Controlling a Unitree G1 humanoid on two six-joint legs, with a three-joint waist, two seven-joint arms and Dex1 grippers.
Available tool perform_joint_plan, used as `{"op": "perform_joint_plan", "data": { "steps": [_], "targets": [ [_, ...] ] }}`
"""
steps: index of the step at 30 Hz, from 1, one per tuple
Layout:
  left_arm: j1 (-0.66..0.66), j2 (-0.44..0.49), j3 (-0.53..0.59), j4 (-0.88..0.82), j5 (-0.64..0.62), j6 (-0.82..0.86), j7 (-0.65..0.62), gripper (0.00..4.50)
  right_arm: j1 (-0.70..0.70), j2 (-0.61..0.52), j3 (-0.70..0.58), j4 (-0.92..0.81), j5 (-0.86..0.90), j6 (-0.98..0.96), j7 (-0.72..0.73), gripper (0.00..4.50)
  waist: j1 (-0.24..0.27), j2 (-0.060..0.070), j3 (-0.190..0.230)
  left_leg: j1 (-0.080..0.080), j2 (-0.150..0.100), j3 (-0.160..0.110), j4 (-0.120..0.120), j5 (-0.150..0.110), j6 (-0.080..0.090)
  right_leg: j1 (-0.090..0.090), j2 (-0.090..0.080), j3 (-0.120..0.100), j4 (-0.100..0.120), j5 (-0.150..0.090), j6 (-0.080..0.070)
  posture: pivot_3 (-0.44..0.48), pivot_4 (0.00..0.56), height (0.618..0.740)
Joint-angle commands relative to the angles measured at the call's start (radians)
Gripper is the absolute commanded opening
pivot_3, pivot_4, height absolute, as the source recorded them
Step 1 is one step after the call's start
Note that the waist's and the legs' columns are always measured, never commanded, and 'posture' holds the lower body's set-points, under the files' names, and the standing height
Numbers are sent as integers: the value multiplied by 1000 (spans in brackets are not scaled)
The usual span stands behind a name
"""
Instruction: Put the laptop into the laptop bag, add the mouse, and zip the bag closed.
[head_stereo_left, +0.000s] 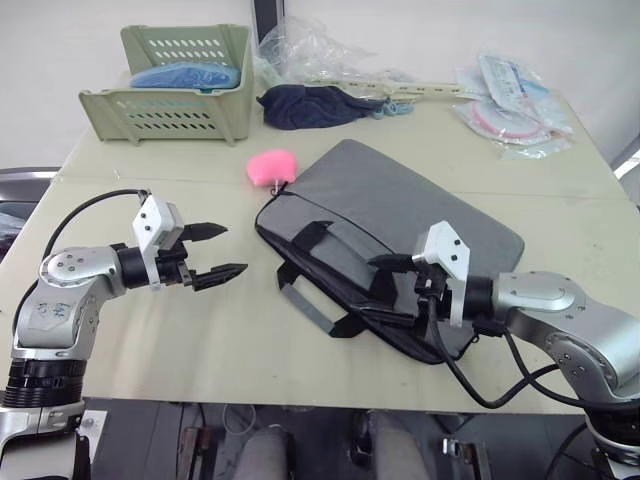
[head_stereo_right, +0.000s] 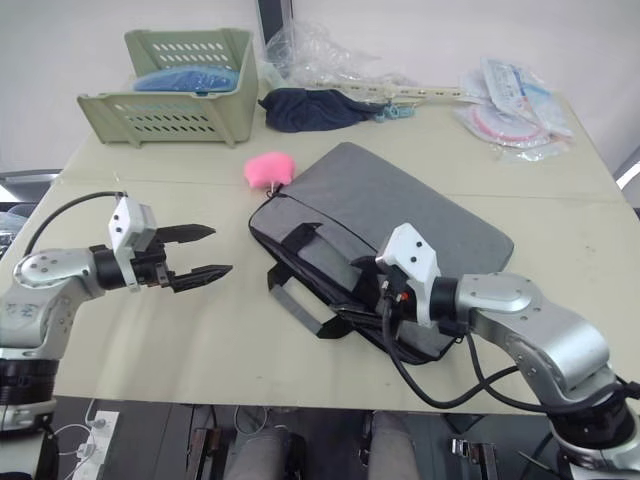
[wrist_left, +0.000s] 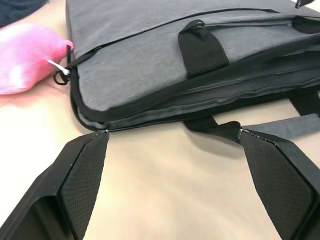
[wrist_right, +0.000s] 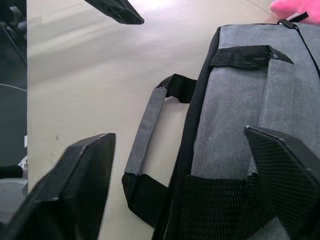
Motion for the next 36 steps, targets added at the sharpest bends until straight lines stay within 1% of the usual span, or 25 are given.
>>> {"op": "perform_joint_plan", "data": {
  "steps": [1, 5, 8, 11, 13, 17, 19, 22, 25, 26, 28, 30, 31, 33, 36],
  "targets": [
    [-9, 60, 64, 82, 24, -65, -11, 4500, -31, 15, -136, 1, 70, -25, -9, 4443, -1, 0, 0, 0, 0, 0, 0, 0, 0, 0, 0, 0, 0, 0, 0, 0, 150, 740],
    [-55, 49, 56, 133, 32, -105, -1, 4500, -71, 20, -110, 61, -1, -60, -15, 4443, -2, 0, 0, 1, 0, 1, 0, 0, 0, 0, 0, 0, 0, 0, 0, 0, 150, 740],
    [-68, 46, 49, 154, 45, -135, 0, 4500, -72, 11, -96, 65, -26, -78, 1, 4443, -1, 0, 0, 0, 0, 1, 0, 0, 0, 0, 0, 0, 1, 0, 0, 0, 150, 740],
    [-94, 46, 34, 186, 58, -156, -4, 4500, -39, -24, -97, 56, -45, -88, 29, 4443, -2, 0, 0, 0, 0, 1, -1, 0, 0, 0, 0, -1, 1, 0, 0, 0, 150, 740],
    [-116, 39, 20, 203, 63, -151, -2, 4500, -2, -42, -123, 53, -38, -83, 33, 4443, 3, 0, 0, 0, 0, 1, -1, 0, 0, 0, 0, -1, 1, 0, 0, 0, 150, 740],
    [-160, 9, -1, 222, 51, -74, 17, 4500, 72, -67, -225, 58, 10, -62, 29, 4443, 5, 0, 0, 0, 0, 2, -1, 0, 0, 0, 0, -1, 0, 0, 0, 0, 150, 740],
    [-218, -15, -16, 262, 51, -4, 40, 4500, 113, -77, -306, 71, 53, -27, 18, 4443, 14, -1, 0, 1, 0, 2, -1, 0, 0, 0, 0, 0, 1, 0, 0, 0, 150, 740],
    [-326, -61, -38, 344, 38, 87, 39, 4500, 198, -107, -444, 79, 126, 46, 18, 4443, 26, -1, 0, 0, 0, 2, 1, 0, 0, 0, 1, 0, 1, 0, 0, 0, 150, 740],
    [-457, -117, -100, 497, 82, 133, 22, 4500, 327, -129, -604, 91, 217, 153, 24, 4443, 30, -1, -1, 0, -1, 2, 1, 0, 0, 0, 1, 0, 1, 0, 0, 0, 150, 740],
    [-509, -144, -122, 565, 102, 121, 13, 4500, 378, -120, -671, 104, 261, 197, 13, 4443, 33, -2, -1, 0, -1, 2, 2, 0, 0, 1, 1, -1, 1, 0, 0, 0, 150, 740],
    [-588, -184, -142, 676, 127, 94, 8, 4500, 459, -101, -755, 114, 304, 243, -5, 4443, 42, -3, -2, -1, -1, 1, 2, 0, 1, 1, 1, -1, 1, 0, 0, 0, 150, 740],
    [-681, -230, -165, 842, 179, 39, 37, 4500, 579, -62, -838, 80, 387, 297, -30, 4443, 46, -4, -2, 0, -1, 3, 2, 0, 1, 1, 1, 0, 0, 0, 1, 0, 150, 740],
    [-725, -252, -176, 929, 211, 2, 73, 4500, 642, -31, -870, 53, 440, 320, -49, 4443, 46, -4, -2, 0, -1, 3, 2, 0, 1, 1, 1, 0, 0, 0, 1, 0, 150, 740],
    [-773, -272, -184, 1031, 248, -50, 107, 4500, 708, -3, -900, 22, 513, 337, -83, 4443, 42, -5, -2, 0, -1, 2, 1, 0, 1, 1, 2, -1, 0, 0, 0, 0, 150, 740],
    [-834, -320, -173, 1147, 267, -65, 106, 4500, 803, 68, -893, -22, 627, 318, -172, 4443, 24, -5, -3, 2, -1, 5, -1, 0, 1, 1, 1, 2, 0, 0, 1, 0, 150, 740]
  ]
}}
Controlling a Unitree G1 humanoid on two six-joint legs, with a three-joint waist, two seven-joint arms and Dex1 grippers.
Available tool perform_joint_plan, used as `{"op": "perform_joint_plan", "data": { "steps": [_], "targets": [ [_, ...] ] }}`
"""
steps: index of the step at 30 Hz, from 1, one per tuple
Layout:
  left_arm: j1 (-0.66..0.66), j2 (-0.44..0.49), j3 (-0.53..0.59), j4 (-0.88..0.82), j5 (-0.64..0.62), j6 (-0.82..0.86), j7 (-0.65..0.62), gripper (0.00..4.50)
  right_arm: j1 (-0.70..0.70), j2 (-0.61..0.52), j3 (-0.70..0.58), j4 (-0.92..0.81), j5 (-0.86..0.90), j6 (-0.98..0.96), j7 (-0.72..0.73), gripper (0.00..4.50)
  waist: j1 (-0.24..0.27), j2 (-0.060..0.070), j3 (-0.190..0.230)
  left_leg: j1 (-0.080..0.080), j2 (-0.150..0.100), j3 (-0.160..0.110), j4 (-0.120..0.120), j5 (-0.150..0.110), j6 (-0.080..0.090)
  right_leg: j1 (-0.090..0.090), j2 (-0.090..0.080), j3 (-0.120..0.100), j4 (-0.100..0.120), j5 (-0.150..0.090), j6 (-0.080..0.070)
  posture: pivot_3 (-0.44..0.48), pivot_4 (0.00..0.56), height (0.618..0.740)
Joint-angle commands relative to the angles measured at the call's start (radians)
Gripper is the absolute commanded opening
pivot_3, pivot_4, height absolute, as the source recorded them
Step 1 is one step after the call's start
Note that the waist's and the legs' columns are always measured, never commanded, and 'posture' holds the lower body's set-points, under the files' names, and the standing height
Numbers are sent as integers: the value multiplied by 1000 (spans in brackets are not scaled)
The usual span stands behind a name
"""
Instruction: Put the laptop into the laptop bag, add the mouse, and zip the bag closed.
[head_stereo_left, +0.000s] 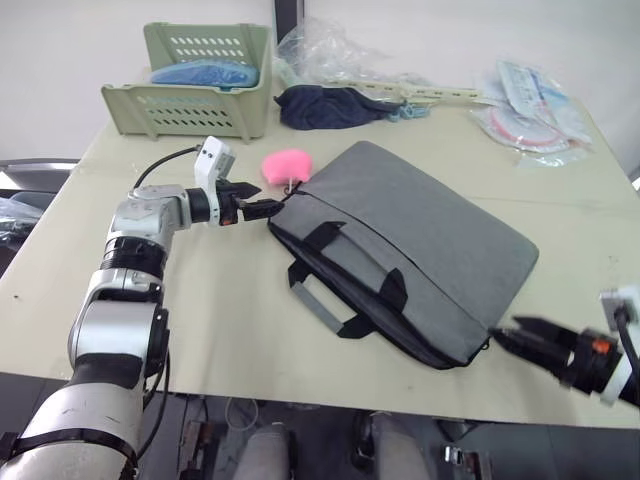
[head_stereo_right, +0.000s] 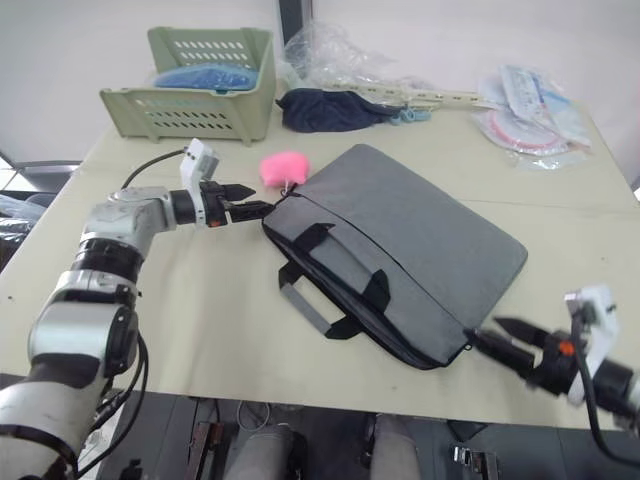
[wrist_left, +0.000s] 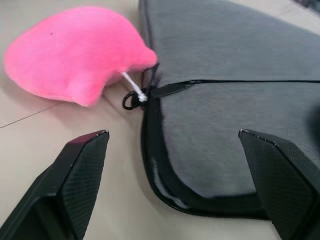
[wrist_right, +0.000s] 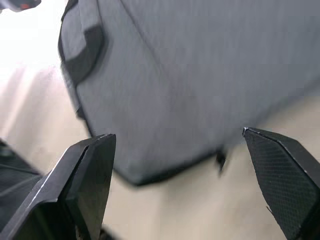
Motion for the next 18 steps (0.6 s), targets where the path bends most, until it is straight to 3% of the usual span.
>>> {"op": "perform_joint_plan", "data": {
  "steps": [1, 8, 9, 10, 13, 18],
  "targets": [
    [-69, -44, 11, 103, 26, -26, -10, 4500, 71, 72, -7, -77, 143, -34, -111, 4443, -2, -1, -1, 0, 0, 0, 0, 0, 0, 0, 0, 0, 0, 0, 0, 0, 150, 740],
    [-84, -82, -8, 177, 98, -70, -20, 4500, 57, 162, 165, -79, 274, -160, -373, 4443, -8, -1, -1, 2, 1, 1, -1, 0, 0, 0, 0, 1, 1, 0, 0, 0, 150, 740],
    [-86, -81, -5, 179, 102, -72, -23, 4083, 50, 169, 187, -78, 276, -176, -392, 4500, -6, -1, -1, 2, 1, 1, -1, 0, 0, 0, 0, 1, 1, 0, 0, 0, 150, 740],
    [-87, -81, 0, 181, 105, -73, -24, 3968, 38, 180, 209, -71, 288, -197, -415, 4500, -6, -2, -1, 2, 0, 1, -1, 0, 0, 0, 0, 1, 1, 0, 0, 0, 150, 740],
    [-88, -76, 4, 184, 118, -82, -27, 2786, 31, 189, 251, -47, 317, -236, -452, 3644, -6, -2, -1, 2, 0, 1, -1, 0, 0, 0, 0, 1, 1, 0, 0, 0, 150, 740],
    [-74, -57, 11, 183, 129, -86, -41, 382, 52, 161, 263, -14, 290, -275, -418, 1176, -6, -2, -1, 2, 0, 1, -1, 0, 0, 0, 0, 1, 1, 0, 0, 0, 150, 740]
  ]
}}
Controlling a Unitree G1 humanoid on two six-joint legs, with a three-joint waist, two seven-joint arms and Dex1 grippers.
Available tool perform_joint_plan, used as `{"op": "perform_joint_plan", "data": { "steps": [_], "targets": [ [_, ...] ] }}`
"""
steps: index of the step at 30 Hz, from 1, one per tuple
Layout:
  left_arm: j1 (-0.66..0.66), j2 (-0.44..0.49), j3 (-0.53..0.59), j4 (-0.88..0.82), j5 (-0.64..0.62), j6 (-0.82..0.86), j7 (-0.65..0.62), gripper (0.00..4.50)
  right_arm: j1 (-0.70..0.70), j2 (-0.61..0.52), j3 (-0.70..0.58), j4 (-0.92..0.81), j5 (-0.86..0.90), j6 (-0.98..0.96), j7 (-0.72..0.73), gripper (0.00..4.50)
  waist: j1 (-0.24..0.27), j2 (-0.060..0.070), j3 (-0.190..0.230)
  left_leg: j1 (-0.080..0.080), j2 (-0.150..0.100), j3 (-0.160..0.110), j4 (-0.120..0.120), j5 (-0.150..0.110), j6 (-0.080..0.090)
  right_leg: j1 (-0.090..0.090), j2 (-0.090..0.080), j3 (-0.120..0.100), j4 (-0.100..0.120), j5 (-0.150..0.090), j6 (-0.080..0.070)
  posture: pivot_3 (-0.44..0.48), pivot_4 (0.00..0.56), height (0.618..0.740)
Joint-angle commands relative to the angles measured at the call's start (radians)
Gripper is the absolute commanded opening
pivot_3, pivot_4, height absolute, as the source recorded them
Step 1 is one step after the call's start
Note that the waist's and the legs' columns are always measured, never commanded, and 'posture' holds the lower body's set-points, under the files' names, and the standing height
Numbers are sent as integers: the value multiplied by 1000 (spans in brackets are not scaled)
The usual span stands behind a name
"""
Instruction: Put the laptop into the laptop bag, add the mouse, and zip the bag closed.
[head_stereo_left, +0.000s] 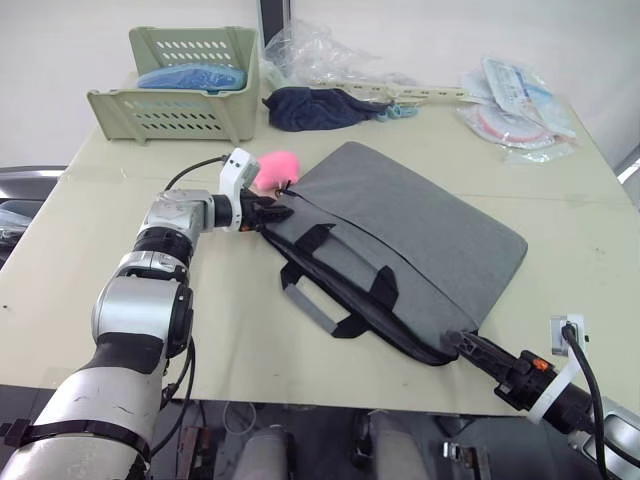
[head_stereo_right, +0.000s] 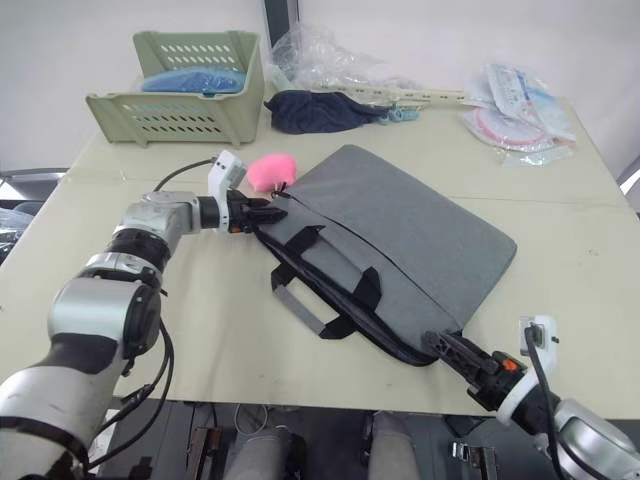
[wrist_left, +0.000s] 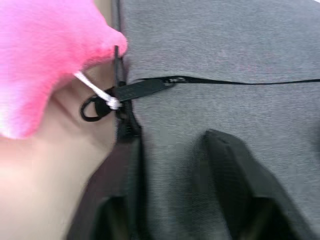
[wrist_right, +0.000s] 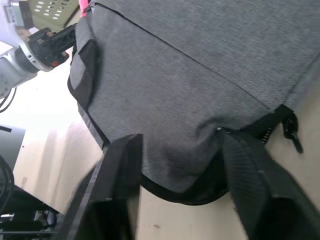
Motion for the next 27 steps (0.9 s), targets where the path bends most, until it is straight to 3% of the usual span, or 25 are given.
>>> {"op": "perform_joint_plan", "data": {
  "steps": [1, 2, 3, 17, 20, 21, 22, 27],
  "targets": [
    [11, 14, -1, -4, 19, 9, -38, 0, 1, -25, -2, 22, 15, -35, 35, 495, 0, 0, 0, 0, 0, 0, 0, 0, 0, 0, 0, 0, 0, 0, 0, 0, 150, 740],
    [19, 17, -2, -8, 20, 13, -47, 0, -5, -35, 4, 34, 5, -38, 45, 84, -1, 0, 0, 0, 0, 0, 0, 0, 0, 0, 0, 0, 0, 0, 0, 0, 150, 740],
    [27, 20, -2, -12, 21, 15, -54, 0, -12, -44, 7, 47, -2, -39, 53, 27, -1, 0, 0, 0, 0, 1, 0, 0, 0, 0, 0, 0, 0, 0, 0, 0, 150, 740],
    [157, 105, 38, -176, -17, 121, -117, 0, -1, -221, -31, 197, -125, -33, 259, 27, -11, -1, -1, 1, 1, 2, 0, 0, 1, 0, 0, 1, 0, 0, 0, 0, 150, 740],
    [190, 123, 48, -235, -32, 160, -114, 0, 19, -249, -58, 235, -134, -17, 336, 995, -13, -1, -1, 1, 1, 1, 0, 0, 1, 0, 1, 1, 1, 0, 0, 0, 150, 740],
    [200, 126, 47, -255, -35, 171, -118, 0, 25, -260, -63, 250, -156, -18, 354, 1136, -13, -1, -1, 1, 1, 1, 0, 0, 1, 0, 1, 1, 1, 0, 0, 0, 150, 740],
    [207, 127, 47, -272, -38, 181, -120, 0, 25, -265, -65, 266, -173, -18, 366, 1742, -13, -1, -1, 1, 1, 2, 0, 0, 0, 0, 0, 1, 1, 0, 0, 0, 150, 740],
    [231, 125, 52, -332, -56, 219, -105, 0, -34, -245, -26, 320, -224, -22, 337, 3884, -12, -2, -2, 1, 1, 2, 1, 0, 0, 0, 0, 1, 1, 0, 0, 0, 150, 740]
  ]
}}
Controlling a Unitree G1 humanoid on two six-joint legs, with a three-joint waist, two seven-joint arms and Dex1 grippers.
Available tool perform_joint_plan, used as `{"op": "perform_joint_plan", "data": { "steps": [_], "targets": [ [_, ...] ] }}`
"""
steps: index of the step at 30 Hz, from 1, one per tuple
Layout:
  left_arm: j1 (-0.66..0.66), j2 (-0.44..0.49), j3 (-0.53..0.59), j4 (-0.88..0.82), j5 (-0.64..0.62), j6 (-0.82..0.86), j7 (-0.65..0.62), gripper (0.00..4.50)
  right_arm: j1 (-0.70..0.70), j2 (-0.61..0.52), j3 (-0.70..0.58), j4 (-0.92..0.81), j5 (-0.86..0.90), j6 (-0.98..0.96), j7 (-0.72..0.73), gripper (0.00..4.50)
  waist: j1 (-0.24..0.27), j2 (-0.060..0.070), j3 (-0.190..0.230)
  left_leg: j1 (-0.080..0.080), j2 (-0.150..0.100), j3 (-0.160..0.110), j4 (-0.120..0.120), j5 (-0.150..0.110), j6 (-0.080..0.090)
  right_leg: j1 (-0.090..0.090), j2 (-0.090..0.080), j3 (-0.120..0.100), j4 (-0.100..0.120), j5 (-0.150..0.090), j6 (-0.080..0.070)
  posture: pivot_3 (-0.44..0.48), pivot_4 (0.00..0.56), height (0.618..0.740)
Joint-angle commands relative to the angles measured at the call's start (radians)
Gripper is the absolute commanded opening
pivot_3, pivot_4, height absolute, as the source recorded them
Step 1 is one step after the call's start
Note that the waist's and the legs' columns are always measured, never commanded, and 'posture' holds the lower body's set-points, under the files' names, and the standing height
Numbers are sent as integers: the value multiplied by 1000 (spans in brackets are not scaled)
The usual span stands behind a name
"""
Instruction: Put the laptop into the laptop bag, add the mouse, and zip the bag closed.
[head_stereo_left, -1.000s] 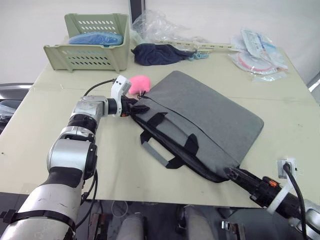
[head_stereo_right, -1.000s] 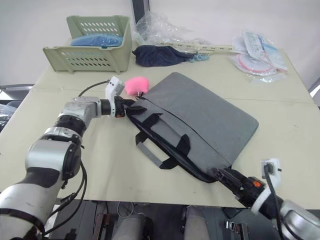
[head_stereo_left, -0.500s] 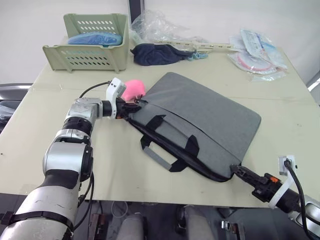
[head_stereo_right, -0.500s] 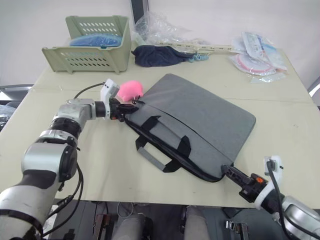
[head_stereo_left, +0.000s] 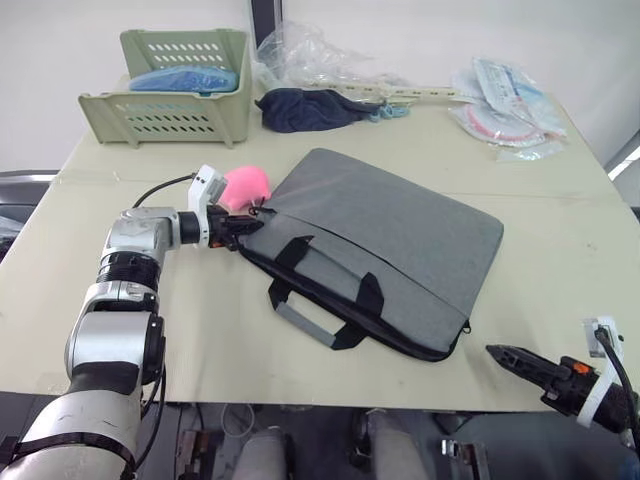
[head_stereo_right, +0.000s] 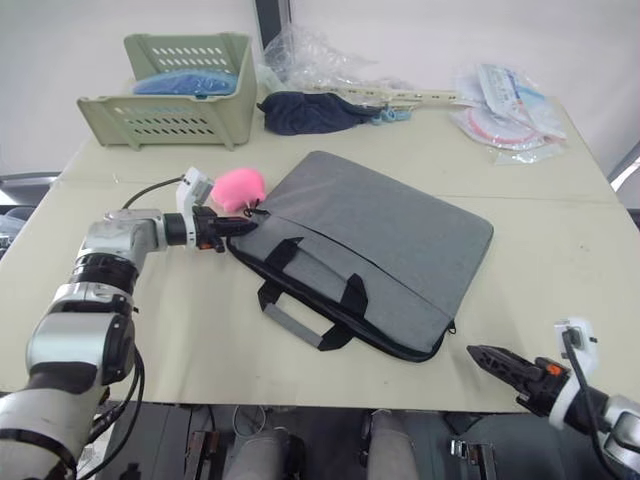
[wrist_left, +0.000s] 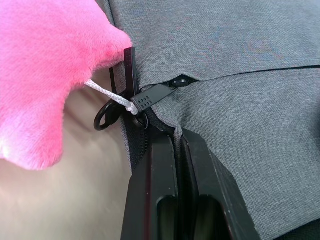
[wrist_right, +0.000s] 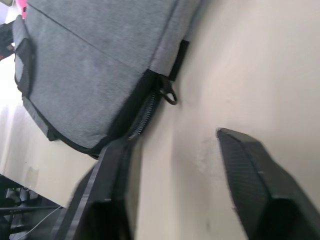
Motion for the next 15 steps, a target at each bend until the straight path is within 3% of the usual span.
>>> {"op": "perform_joint_plan", "data": {
  "steps": [1, 15],
  "targets": [
    [28, 21, 4, -44, -4, 31, 15, 0, -50, 21, 3, 21, -20, 2, -20, 3884, -1, 0, 0, 0, 0, 0, 0, 0, 0, 0, 0, 0, 0, 0, 0, 0, 150, 740],
    [75, 32, -1, -126, -21, 63, 25, 0, -264, 164, 139, 29, 84, 97, -181, 3884, -8, -1, -1, 0, 0, 0, 0, 0, 0, 0, 0, 0, 1, 0, 0, 0, 150, 740]
  ]
}}
